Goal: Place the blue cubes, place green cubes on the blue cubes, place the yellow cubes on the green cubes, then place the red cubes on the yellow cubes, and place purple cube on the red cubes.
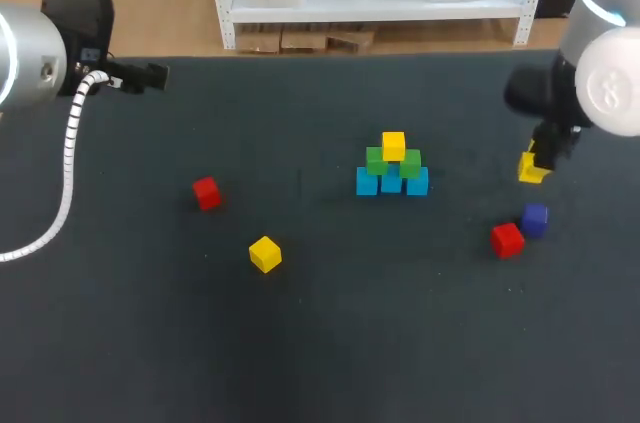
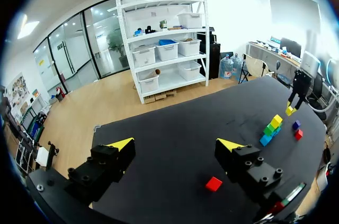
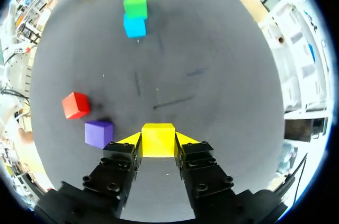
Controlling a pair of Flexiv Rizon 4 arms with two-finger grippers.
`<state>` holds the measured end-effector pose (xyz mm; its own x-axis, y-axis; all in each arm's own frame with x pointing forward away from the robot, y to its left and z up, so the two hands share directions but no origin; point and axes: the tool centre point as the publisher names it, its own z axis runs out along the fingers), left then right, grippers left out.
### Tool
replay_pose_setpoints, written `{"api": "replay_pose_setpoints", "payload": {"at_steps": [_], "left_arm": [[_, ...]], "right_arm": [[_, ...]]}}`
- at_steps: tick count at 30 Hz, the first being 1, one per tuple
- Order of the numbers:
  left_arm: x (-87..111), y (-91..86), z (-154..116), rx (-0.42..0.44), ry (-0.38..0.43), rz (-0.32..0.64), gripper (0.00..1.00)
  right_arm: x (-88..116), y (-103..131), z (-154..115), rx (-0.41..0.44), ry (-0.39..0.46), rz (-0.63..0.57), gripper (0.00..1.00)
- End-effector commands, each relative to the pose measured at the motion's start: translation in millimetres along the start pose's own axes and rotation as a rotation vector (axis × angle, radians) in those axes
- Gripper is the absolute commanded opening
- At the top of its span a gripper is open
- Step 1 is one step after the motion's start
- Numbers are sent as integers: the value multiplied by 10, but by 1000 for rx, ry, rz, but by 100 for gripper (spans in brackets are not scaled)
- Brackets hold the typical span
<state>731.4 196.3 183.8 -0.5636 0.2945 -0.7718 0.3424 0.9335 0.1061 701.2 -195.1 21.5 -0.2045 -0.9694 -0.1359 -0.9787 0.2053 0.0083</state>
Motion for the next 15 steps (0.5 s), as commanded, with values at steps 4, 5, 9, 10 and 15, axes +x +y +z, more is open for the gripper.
{"api": "replay_pose_setpoints", "payload": {"at_steps": [4, 5, 9, 10, 15], "left_arm": [[-2, 14, 7, 7, 0, 1, 100], [-2, 14, 7, 7, 0, 1, 100], [-2, 14, 7, 7, 0, 1, 100], [-2, 14, 7, 7, 0, 1, 100], [-2, 14, 7, 7, 0, 1, 100]], "right_arm": [[-228, 116, -399, 45, -23, -96, 8], [-281, 104, -441, 47, -29, -118, 8], [-468, 53, -588, 48, -41, -172, 5], [-518, 48, -628, 46, -45, -184, 5], [-731, 79, -804, 26, -60, -239, 7]]}}
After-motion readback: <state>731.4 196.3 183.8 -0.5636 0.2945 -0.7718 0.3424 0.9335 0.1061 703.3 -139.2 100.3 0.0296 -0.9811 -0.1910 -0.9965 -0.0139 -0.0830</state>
